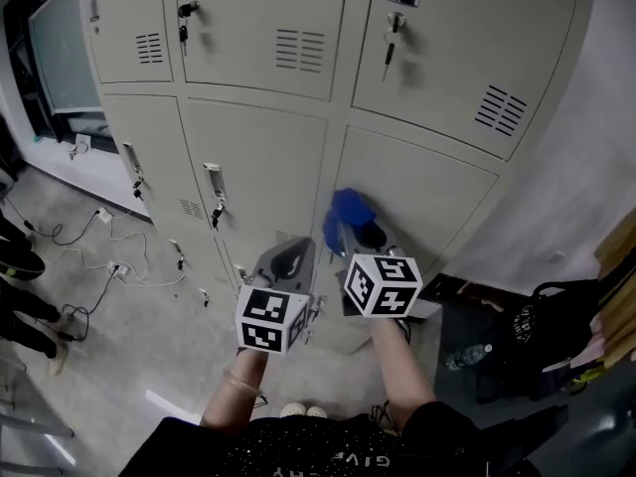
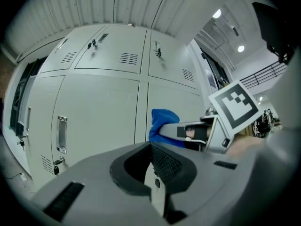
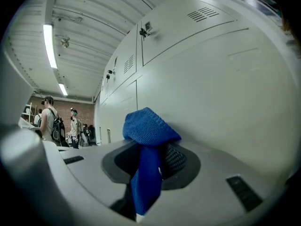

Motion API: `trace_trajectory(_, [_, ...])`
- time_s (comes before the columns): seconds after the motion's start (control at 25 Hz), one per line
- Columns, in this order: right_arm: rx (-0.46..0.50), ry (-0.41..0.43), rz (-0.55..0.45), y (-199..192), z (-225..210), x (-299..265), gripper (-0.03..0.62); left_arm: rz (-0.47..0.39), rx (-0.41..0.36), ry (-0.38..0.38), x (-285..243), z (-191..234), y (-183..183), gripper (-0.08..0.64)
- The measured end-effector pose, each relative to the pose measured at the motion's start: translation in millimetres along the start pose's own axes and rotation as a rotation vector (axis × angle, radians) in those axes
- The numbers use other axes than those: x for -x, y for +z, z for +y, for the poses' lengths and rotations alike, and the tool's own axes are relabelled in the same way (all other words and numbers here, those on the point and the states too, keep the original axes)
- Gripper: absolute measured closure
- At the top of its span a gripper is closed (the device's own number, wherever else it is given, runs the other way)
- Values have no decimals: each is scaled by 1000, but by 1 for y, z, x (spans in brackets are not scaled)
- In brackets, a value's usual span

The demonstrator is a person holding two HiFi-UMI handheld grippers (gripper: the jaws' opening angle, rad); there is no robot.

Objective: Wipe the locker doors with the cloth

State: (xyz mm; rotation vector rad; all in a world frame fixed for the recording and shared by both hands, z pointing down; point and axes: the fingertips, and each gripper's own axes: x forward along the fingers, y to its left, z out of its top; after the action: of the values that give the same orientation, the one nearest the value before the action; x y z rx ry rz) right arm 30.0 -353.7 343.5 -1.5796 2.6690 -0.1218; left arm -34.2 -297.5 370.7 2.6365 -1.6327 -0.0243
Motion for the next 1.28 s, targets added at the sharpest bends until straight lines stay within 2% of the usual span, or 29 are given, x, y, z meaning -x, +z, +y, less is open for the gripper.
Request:
trace_trajectory(0.36, [-23,-35,32,-13,-17,-8,488,15,14,6,4,7,-5,554])
trace_trajectory(1.28, [-30,-246,34,-19,-110,64,488,28,12,-176,-37,-65,-11,554])
